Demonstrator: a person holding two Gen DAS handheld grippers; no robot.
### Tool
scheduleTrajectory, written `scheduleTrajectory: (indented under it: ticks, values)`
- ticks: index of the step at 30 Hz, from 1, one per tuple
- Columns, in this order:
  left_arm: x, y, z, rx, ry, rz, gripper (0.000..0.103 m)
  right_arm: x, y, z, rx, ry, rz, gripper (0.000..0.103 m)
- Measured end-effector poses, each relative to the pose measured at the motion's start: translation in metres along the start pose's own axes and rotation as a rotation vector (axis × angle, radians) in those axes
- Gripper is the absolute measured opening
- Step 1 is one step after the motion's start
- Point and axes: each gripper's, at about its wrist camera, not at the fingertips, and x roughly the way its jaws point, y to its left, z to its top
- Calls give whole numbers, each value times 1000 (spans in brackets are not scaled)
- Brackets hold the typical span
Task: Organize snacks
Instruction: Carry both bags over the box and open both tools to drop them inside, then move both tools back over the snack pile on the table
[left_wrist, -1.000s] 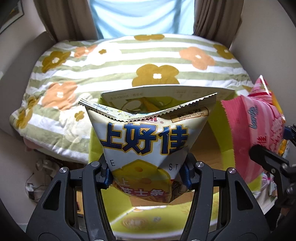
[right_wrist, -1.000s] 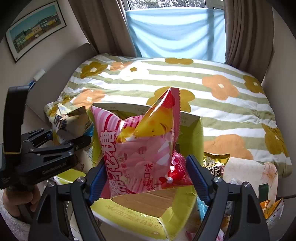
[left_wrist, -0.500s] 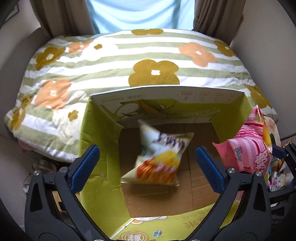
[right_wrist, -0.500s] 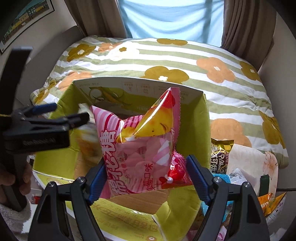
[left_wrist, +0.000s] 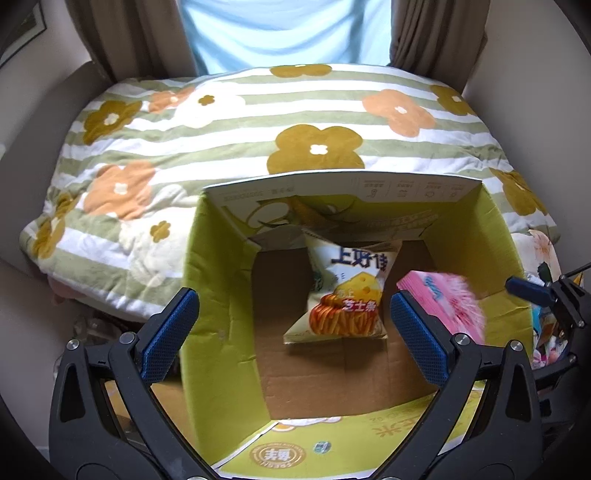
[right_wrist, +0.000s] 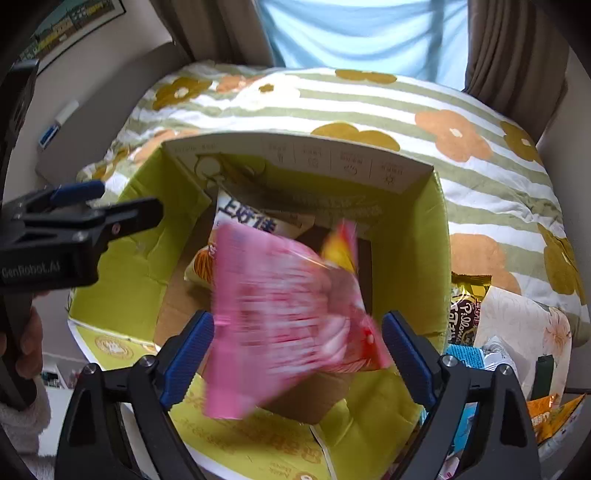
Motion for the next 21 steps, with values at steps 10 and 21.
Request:
scheduleTrajectory:
  ticks: [10, 21]
  values:
    - [-11, 16, -18, -61, -3, -9, 103, -3, 6, -5, -10, 8, 0, 101]
    - [-42, 16, -26, -19, -78, -14, 103, -32, 23, -11, -57, -32, -50, 101]
